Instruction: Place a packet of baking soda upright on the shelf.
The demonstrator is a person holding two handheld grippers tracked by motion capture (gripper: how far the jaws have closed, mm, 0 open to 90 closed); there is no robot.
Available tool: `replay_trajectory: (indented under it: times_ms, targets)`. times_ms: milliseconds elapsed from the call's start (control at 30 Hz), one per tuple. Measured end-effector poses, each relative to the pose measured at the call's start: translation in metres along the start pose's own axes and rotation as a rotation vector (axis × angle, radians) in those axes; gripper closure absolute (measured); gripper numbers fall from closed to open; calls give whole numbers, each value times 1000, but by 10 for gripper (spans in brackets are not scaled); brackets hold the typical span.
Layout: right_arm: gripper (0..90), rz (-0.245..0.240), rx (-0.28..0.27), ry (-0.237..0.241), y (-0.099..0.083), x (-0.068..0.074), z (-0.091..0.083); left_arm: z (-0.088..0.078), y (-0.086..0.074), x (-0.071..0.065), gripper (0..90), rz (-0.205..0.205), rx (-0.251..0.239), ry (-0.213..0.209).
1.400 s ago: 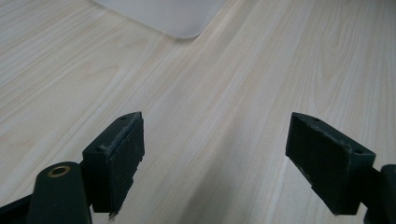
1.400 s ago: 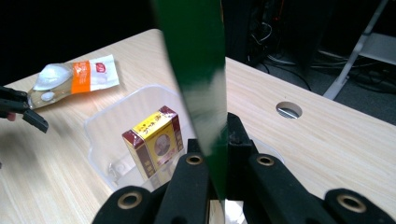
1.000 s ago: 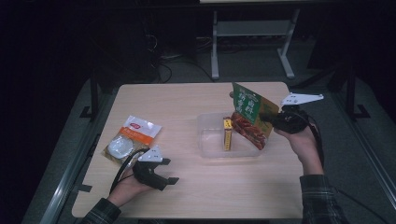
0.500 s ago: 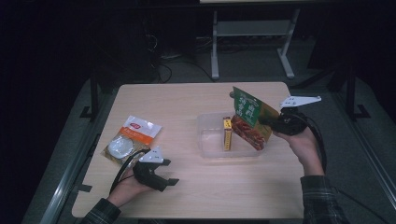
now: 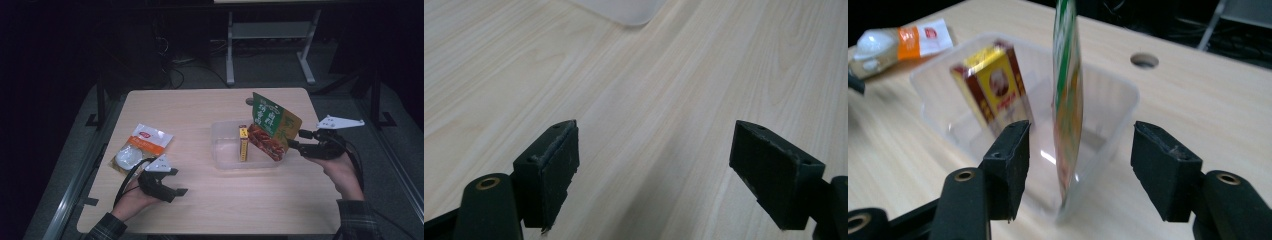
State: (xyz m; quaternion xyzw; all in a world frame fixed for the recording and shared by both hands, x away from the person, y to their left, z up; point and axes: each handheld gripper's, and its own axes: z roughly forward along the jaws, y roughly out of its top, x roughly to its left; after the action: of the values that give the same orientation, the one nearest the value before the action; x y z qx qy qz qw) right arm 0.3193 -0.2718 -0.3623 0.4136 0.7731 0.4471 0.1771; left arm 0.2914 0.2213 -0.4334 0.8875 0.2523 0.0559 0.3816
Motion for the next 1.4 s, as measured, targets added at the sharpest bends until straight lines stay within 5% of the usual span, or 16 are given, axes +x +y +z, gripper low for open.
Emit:
replay_trajectory:
  times_ms: [233,467,700,900,1067,1200,1400]
  targets:
    - [395,-4,48,24,-34,15,-11,-17,2,12,204,-24,10,56]
    - [392,-49,122,119,-59,52,3,-38,2,35,206,-91,-2,147]
    - [392,-106,193,199,-72,76,22,-57,-4,71,206,-155,2,251]
    - [391,-130,242,250,-75,86,35,-63,-13,109,205,-252,2,315]
    - [390,-150,253,263,-74,89,41,-66,-19,141,200,-285,26,387]
    - [389,-155,257,263,-73,88,42,-63,-24,165,201,-330,41,398]
    - [388,-160,258,264,-73,88,44,-53,-37,192,198,-421,65,313]
